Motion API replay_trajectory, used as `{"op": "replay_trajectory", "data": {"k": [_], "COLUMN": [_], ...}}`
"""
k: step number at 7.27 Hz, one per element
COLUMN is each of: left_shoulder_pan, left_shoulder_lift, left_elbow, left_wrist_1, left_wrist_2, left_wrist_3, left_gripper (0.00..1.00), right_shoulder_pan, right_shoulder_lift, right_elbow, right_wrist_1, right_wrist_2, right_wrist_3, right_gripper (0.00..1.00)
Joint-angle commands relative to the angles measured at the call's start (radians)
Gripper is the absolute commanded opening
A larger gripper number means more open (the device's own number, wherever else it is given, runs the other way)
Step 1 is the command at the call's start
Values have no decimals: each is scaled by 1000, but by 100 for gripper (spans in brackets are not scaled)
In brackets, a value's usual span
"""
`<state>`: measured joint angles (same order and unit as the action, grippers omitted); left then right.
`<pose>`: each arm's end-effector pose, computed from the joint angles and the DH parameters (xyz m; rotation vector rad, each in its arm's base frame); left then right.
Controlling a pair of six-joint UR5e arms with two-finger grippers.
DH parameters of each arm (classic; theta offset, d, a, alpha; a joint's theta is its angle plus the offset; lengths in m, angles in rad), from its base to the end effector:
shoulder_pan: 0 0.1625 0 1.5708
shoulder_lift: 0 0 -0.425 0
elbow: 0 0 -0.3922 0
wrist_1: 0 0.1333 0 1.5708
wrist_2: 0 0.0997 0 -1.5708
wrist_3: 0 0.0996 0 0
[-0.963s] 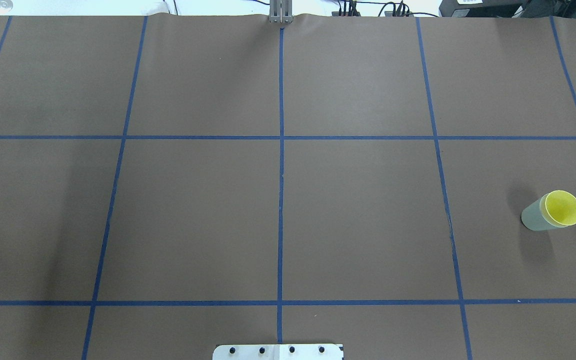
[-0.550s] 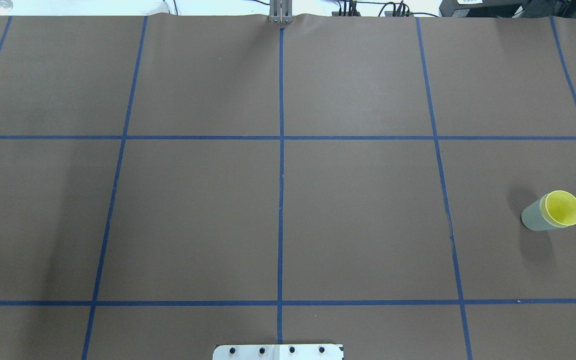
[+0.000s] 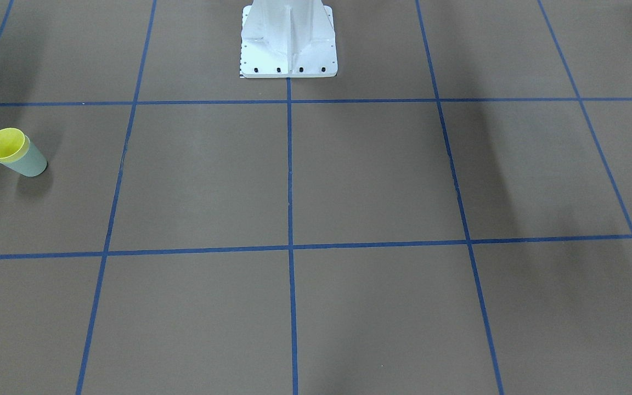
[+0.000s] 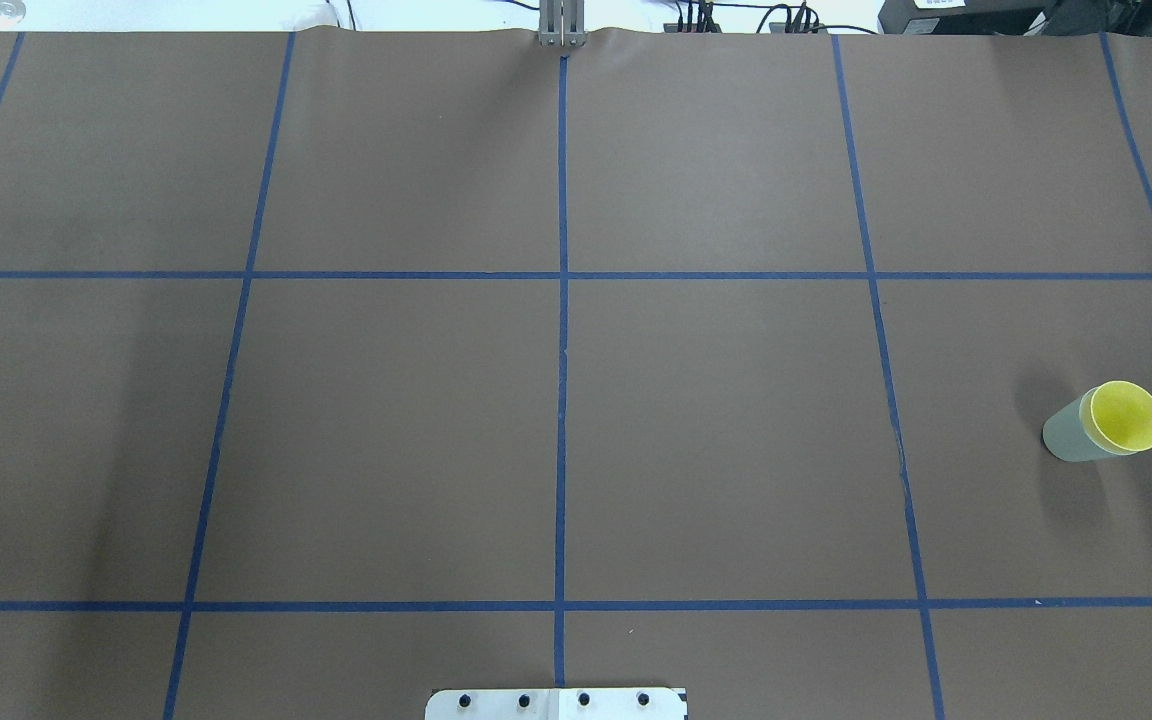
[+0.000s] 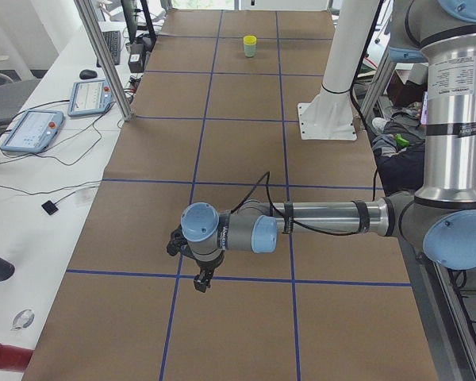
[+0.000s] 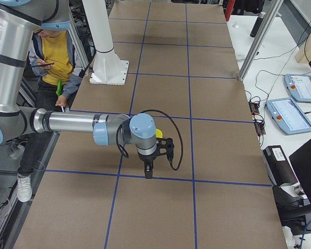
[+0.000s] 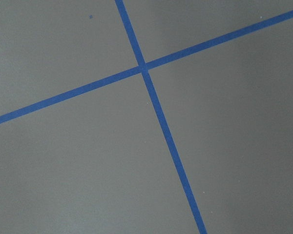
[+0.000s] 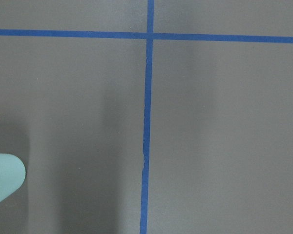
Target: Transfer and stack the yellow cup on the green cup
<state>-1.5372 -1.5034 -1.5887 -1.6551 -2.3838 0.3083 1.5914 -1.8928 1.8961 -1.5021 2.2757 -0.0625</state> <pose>-0.0453 -0.4669 0.6709 0.1446 0.8048 0.3369 0.0762 -0.3611 0.6329 0.0982 -0.7012 -0.0655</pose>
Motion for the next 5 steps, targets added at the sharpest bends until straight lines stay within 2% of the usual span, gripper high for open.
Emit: {"op": "replay_trajectory", "data": {"k": [1, 5], "left_shoulder_pan": [-1, 0], "left_shoulder_lift": [0, 11], "left_elbow": [-1, -2], "left_wrist_1": [0, -3], "left_wrist_2": [0, 0], "left_wrist_3": [0, 3], "left_gripper": [100, 100], "right_shoulder_pan": [22, 22], "right_shoulder_lift": [3, -8], "right_elbow": [3, -49], "right_wrist_1": [-27, -12], "right_wrist_2": [-62, -64], "right_wrist_3": [-63, -66], "right_gripper": [100, 100]}}
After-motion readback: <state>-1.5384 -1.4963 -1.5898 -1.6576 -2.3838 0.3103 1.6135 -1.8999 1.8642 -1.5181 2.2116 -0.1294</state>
